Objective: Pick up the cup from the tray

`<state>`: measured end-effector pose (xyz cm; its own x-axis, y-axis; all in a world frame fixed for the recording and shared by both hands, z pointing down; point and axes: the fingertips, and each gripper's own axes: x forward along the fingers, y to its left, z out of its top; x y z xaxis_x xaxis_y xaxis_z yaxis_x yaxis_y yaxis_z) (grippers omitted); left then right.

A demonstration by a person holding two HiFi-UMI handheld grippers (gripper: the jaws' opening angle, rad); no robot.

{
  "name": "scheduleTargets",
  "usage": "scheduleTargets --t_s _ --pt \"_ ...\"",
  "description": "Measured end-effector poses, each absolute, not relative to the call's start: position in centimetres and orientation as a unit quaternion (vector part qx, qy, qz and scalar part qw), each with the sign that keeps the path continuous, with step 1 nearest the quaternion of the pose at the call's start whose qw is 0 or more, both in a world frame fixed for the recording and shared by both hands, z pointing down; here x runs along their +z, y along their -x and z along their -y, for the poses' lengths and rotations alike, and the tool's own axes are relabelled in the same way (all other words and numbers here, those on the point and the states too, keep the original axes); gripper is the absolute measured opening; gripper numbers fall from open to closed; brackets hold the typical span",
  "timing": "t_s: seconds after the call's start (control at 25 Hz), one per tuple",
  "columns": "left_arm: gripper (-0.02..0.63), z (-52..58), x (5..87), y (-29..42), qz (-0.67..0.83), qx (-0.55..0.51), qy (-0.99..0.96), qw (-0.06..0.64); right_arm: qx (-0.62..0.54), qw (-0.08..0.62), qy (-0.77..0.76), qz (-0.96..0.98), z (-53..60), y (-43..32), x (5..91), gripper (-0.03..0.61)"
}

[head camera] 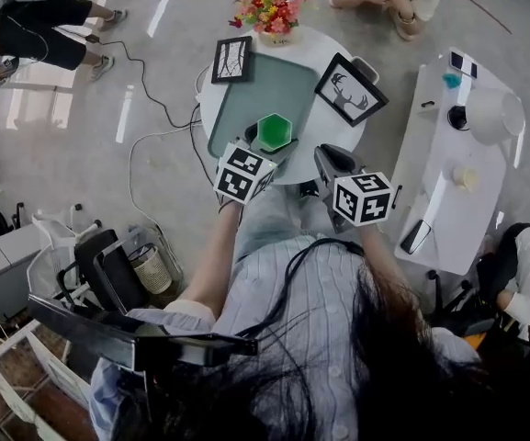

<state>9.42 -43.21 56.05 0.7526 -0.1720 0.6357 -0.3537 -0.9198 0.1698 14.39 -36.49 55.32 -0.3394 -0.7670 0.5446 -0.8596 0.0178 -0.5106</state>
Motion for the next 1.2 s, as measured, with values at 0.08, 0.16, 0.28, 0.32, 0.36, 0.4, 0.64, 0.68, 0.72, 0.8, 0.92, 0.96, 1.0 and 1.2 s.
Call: scheduleTargets --t_s 0.08,0.16,0.28,0.32,0.36,0.4,0.64,0.68,0.72,0.8,0.92,0.96,1.0,1.2 --pt "0.328 42.4 56.0 -9.0 0.159 0.318 -0.922 0.152 0.401 0.059 -0.562 0.721 36.2 -14.1 55.3 0.060" --pt "0.328 41.6 56.1 -8.5 0.176 0.317 -0.918 0.161 0.395 0.062 -0.550 0.733 36.0 -13.7 55.2 0.060" --pt "0.327 40.1 55.8 -8.0 0.188 0.318 -0.914 0.166 0.384 0.073 -0.538 0.747 35.6 -13.4 55.1 0.060" --pt "0.327 39.6 55.7 -8.0 0.189 0.318 -0.914 0.166 0.383 0.077 -0.535 0.750 35.3 -13.3 55.1 0.060" --pt "0.328 39.2 55.6 -7.8 0.191 0.317 -0.914 0.165 0.382 0.079 -0.531 0.752 35.1 -13.1 55.2 0.060" --pt "0.328 38.9 55.4 -7.5 0.195 0.316 -0.914 0.165 0.383 0.081 -0.526 0.755 35.0 -12.9 55.4 0.060" --pt "0.328 37.7 55.0 -4.9 0.226 0.313 -0.906 0.172 0.385 0.096 -0.492 0.775 35.0 -10.6 56.3 0.060" --pt "0.328 37.5 55.1 -4.5 0.231 0.312 -0.905 0.174 0.385 0.098 -0.488 0.777 35.0 -10.2 56.4 0.060" --pt "0.328 37.3 55.1 -4.0 0.236 0.311 -0.904 0.177 0.385 0.101 -0.483 0.780 35.0 -9.8 56.4 0.060" --pt "0.328 37.0 55.1 -3.1 0.245 0.309 -0.901 0.181 0.383 0.105 -0.476 0.784 35.1 -9.1 56.3 0.060" --pt "0.328 36.5 55.0 -2.0 0.252 0.307 -0.899 0.187 0.380 0.109 -0.470 0.789 35.0 -8.2 56.0 0.060" --pt "0.328 36.3 55.0 -1.7 0.253 0.305 -0.898 0.189 0.380 0.111 -0.469 0.790 34.9 -8.0 55.9 0.060" --pt "0.327 36.1 54.9 -1.4 0.255 0.303 -0.898 0.191 0.379 0.112 -0.469 0.790 34.8 -7.7 55.9 0.060" --pt "0.327 34.4 54.6 0.1 0.257 0.291 -0.901 0.192 0.370 0.116 -0.472 0.792 33.5 -6.1 55.4 0.060"
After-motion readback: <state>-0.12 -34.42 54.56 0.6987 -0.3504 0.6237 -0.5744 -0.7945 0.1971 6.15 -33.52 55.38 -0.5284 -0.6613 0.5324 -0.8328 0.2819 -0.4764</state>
